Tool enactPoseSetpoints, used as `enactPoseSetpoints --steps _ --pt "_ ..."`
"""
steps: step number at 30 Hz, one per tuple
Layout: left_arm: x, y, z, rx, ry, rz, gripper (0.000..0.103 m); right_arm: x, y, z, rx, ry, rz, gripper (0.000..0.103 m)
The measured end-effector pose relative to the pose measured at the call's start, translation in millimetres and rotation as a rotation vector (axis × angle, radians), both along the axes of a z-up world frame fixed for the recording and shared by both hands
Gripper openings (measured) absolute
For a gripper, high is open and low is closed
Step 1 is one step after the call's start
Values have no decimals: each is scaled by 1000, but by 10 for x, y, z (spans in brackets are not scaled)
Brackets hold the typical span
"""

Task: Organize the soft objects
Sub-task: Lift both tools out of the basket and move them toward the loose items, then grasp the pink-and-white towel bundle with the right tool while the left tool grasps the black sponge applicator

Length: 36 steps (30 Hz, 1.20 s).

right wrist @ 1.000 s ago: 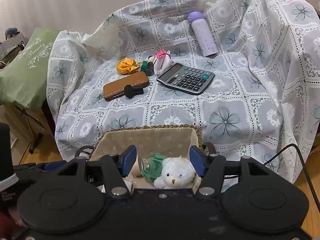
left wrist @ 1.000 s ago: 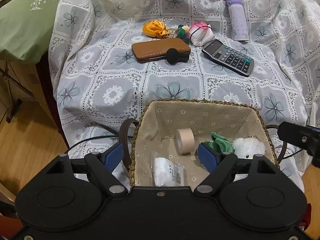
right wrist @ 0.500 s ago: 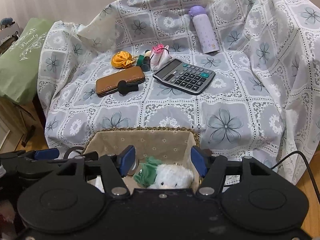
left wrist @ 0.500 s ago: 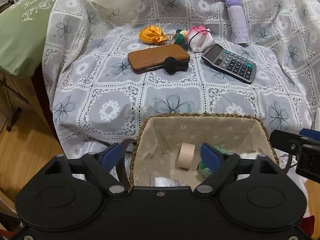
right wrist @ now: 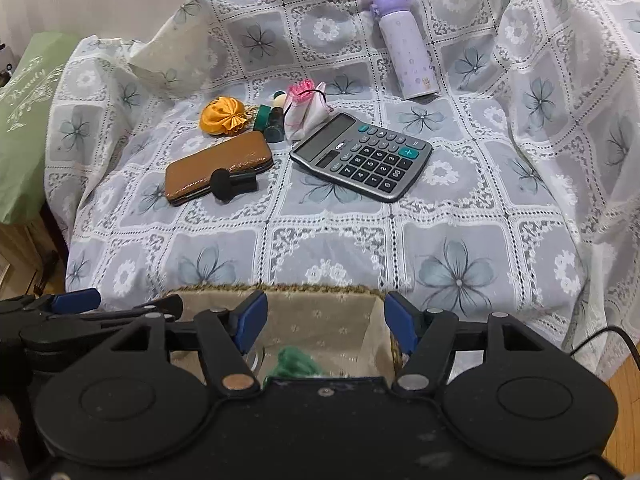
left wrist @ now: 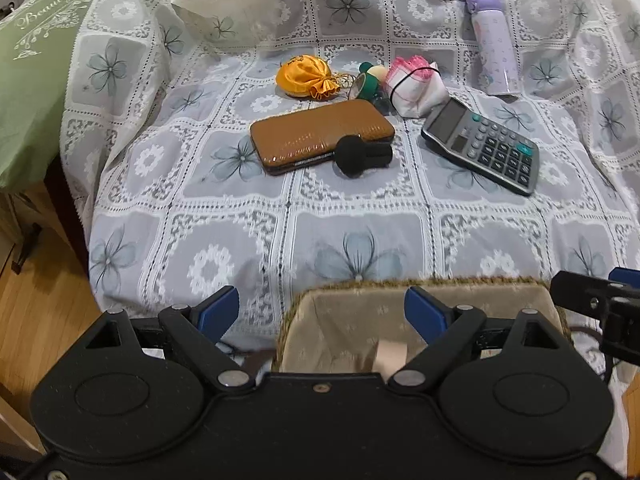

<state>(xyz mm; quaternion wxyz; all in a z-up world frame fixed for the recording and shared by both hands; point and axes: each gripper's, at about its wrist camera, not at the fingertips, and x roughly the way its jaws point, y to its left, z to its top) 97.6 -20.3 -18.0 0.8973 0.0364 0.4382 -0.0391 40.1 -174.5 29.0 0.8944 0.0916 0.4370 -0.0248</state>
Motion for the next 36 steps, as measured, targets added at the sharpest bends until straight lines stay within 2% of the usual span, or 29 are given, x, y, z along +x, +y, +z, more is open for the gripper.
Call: enactPoseSetpoints --steps 10,24,29,36 --pt "461 -57 -57 -18 2 2 88 515 -83 -87 -6 10 -1 68" --pt "1132 -337 -161 -59 -7 -3 88 1087 -319 -262 -17 23 -40 69" --pt "1248 -396 -228 -86 -4 3 88 1224 -398 -327 -17 20 -51 69" --pt "1276 -425 -392 -99 32 -29 88 1462 -490 -261 -29 -39 -52 72"
